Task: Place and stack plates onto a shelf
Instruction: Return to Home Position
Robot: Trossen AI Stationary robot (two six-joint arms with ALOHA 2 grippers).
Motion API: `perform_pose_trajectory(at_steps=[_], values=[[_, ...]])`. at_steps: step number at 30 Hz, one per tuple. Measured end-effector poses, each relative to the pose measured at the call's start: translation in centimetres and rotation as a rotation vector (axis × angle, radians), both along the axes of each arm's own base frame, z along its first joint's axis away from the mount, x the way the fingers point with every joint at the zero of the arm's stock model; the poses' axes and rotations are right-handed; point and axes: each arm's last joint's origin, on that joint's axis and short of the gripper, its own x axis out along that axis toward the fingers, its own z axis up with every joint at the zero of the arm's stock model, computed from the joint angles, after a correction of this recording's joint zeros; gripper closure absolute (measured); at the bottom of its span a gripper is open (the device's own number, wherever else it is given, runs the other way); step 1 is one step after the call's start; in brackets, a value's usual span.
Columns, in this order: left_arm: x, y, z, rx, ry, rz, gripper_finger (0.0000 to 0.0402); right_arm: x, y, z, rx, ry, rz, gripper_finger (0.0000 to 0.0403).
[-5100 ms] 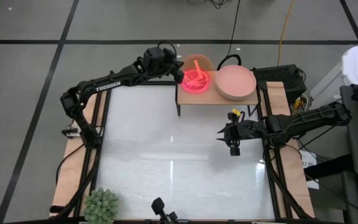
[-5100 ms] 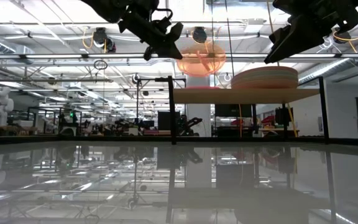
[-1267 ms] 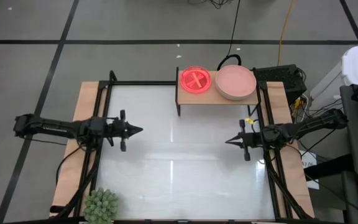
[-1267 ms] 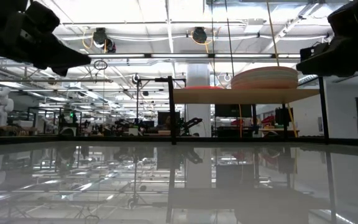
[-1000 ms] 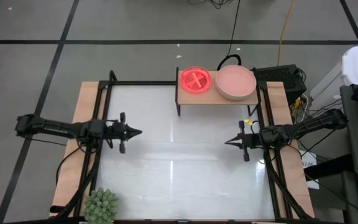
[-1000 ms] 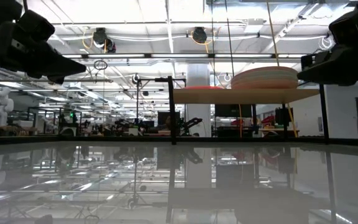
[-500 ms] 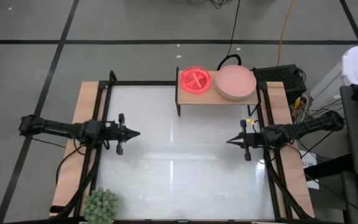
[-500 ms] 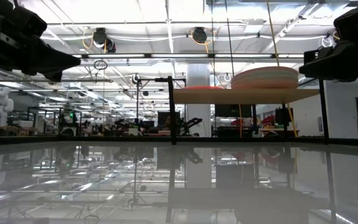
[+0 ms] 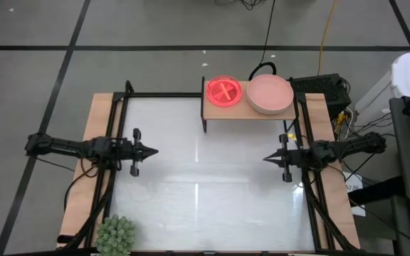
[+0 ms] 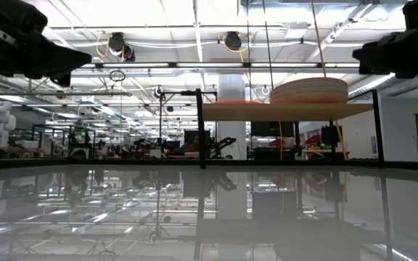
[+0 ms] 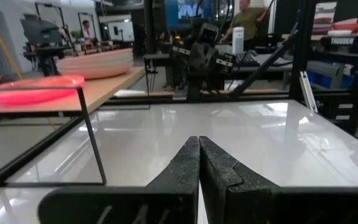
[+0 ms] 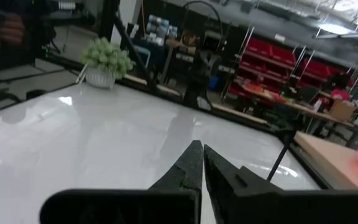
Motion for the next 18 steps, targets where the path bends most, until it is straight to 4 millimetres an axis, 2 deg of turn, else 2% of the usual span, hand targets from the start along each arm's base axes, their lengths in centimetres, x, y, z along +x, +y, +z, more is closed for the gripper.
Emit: perform_pose_trajectory(at_steps=[18], values=[[-0.41, 0.06, 0.41, 0.027, -0.046, 0.003, 0.0399, -0.14, -0.36, 0.13, -0.013, -0.029, -0.004, 0.0403]])
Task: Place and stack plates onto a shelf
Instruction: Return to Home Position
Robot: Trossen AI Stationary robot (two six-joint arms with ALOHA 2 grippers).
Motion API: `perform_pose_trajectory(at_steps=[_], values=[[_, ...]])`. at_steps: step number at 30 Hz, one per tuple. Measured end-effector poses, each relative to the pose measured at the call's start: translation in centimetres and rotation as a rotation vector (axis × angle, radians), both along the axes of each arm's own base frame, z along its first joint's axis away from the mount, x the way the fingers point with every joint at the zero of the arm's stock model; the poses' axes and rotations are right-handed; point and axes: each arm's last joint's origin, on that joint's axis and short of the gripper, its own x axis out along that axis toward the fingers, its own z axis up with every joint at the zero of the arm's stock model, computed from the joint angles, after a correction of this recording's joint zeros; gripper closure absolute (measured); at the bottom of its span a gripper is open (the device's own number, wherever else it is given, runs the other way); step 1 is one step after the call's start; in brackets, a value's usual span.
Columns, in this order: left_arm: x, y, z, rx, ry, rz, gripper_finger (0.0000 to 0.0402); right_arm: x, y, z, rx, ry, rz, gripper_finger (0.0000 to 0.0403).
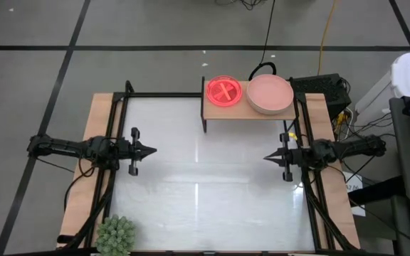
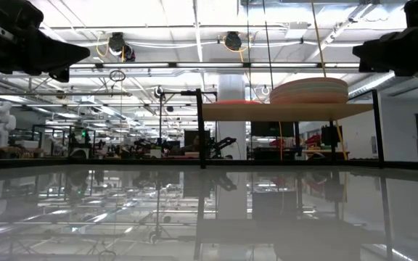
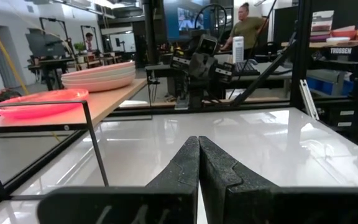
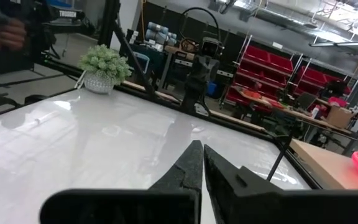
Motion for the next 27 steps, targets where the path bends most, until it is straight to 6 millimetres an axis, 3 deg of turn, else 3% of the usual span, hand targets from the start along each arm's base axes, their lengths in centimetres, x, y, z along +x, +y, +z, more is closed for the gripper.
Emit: perform_pose_trajectory(at_steps=[27], values=[[0.0, 0.1, 0.0, -0.006, 0.002, 0.026, 0.0399, 0.2, -1.4, 0.2, 0.024, -0.022, -0.072, 0.0403]])
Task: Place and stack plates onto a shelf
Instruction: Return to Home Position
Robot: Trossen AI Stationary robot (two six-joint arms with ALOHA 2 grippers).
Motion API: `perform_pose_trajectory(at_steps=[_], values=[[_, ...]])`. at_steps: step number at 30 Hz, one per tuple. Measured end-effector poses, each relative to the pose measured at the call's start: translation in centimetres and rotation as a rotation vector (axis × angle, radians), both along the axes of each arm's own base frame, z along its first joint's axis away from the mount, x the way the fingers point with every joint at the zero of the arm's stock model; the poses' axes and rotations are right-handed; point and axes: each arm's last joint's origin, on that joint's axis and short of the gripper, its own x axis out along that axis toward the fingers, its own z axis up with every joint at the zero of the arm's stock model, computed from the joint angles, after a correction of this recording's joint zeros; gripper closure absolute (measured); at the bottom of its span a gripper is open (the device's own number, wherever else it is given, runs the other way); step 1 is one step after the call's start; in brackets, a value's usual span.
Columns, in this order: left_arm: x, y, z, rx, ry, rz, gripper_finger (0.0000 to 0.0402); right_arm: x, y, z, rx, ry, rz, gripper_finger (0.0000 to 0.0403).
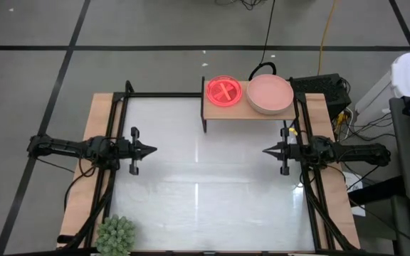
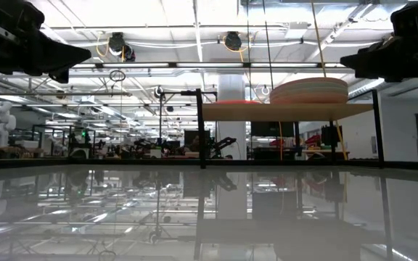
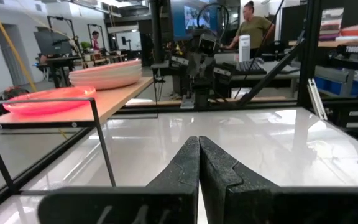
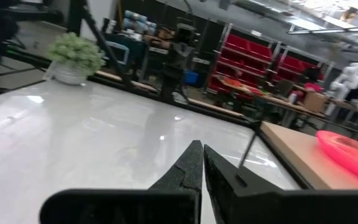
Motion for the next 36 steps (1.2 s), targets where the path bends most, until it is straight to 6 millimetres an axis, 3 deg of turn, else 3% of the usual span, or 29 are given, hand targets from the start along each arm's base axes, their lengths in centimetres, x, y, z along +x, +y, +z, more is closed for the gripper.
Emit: perform_pose_trajectory(at_steps=[30, 36], values=[[0.04, 0.39, -0.94, -0.043, 0.094, 0.03, 0.0399, 0.0, -0.03, 0.01, -0.001, -0.001, -0.011, 0.0403], [0.0, 0.39, -0.43, -0.034, 0.041, 0.029, 0.0399, 0.0, -0.03, 0.01, -0.002, 0.0, -0.011, 0.0403]])
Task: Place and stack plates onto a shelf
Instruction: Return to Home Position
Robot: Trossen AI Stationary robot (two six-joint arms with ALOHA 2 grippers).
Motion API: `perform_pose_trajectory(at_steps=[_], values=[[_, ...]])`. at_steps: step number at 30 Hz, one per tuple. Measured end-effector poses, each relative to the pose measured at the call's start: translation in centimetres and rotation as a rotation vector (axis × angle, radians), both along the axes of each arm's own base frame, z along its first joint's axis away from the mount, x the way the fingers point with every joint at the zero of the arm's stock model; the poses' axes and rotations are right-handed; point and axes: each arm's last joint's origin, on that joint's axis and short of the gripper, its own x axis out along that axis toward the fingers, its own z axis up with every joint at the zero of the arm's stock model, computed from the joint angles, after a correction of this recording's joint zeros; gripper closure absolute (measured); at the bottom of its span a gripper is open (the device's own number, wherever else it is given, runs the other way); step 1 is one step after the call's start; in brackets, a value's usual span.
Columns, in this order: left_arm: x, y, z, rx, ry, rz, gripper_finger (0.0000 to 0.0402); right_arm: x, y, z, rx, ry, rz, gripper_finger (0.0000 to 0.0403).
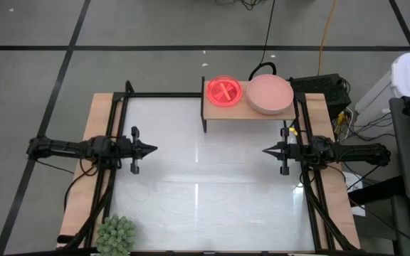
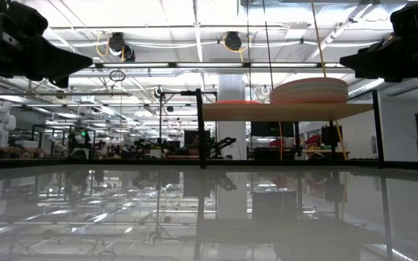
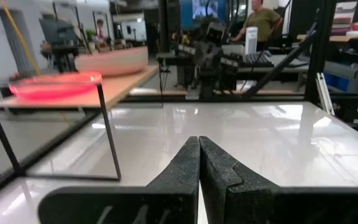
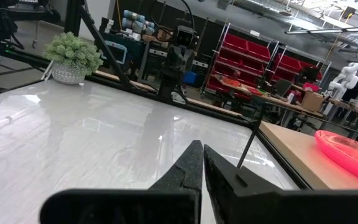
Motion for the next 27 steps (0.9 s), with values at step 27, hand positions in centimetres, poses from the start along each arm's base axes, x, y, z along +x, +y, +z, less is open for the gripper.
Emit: perform_pose_trajectory(at_steps=[27], values=[[-0.1, 0.9, -0.8, -0.045, 0.08, 0.059, 0.0398, 0.0, 0.0, 0.0, 0.0, -0.001, 0.0, 0.0403]])
